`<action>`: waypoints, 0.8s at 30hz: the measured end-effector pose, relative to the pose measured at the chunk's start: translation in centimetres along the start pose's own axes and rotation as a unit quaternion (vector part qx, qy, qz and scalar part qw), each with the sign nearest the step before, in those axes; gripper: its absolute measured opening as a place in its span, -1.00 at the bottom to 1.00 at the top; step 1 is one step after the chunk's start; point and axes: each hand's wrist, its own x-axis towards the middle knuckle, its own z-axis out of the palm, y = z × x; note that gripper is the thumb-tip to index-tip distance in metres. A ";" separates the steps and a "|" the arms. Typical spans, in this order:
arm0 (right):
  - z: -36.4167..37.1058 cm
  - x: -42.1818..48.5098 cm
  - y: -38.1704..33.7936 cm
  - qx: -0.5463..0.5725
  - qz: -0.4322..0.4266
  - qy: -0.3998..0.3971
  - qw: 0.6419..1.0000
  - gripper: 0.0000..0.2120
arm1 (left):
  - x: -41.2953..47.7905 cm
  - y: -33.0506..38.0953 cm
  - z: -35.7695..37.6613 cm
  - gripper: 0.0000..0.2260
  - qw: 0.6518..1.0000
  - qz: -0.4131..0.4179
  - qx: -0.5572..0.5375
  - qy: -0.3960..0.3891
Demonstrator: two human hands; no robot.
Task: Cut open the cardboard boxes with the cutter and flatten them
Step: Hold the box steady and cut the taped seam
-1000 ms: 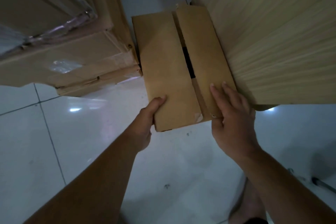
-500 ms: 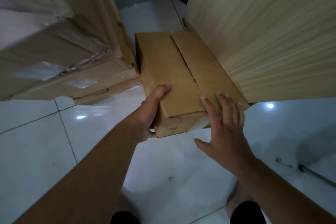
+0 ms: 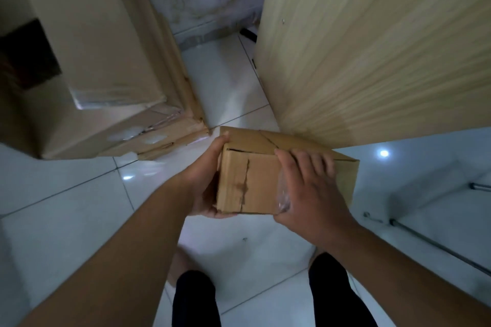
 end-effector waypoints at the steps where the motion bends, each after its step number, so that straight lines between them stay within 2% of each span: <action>1: -1.3 -0.3 -0.6 -0.001 0.003 -0.004 1.000 -0.06 | -1.4 -0.4 0.3 -0.17 1.000 0.011 -0.015 -0.006; 4: -5.7 -1.0 -2.6 -0.007 0.014 -0.008 1.000 -0.12 | -6.1 -1.7 1.4 -0.22 0.996 0.053 -0.077 -0.016; 8: -13.0 -2.4 -5.2 -0.015 0.014 -0.013 1.000 -0.18 | -13.0 -3.7 2.4 -0.39 0.982 0.115 -0.148 -0.007; 12: -20.1 -4.5 -7.9 0.001 -0.011 0.005 1.000 -0.13 | -19.7 -6.1 2.6 -0.52 0.958 0.166 -0.231 -0.046; 16: -26.9 -5.2 -10.8 0.025 -0.041 0.040 0.998 -0.06 | -25.8 -7.7 2.2 -0.44 0.928 0.232 -0.280 -0.085; 19: -31.5 -4.7 -12.5 0.016 -0.062 0.072 0.995 -0.01 | -30.2 -7.6 1.8 -0.41 0.910 0.285 -0.286 -0.097; 24: -39.2 -2.9 -13.8 -0.001 -0.088 0.135 0.987 -0.01 | -37.5 -4.3 1.8 -0.47 0.894 0.373 -0.229 -0.095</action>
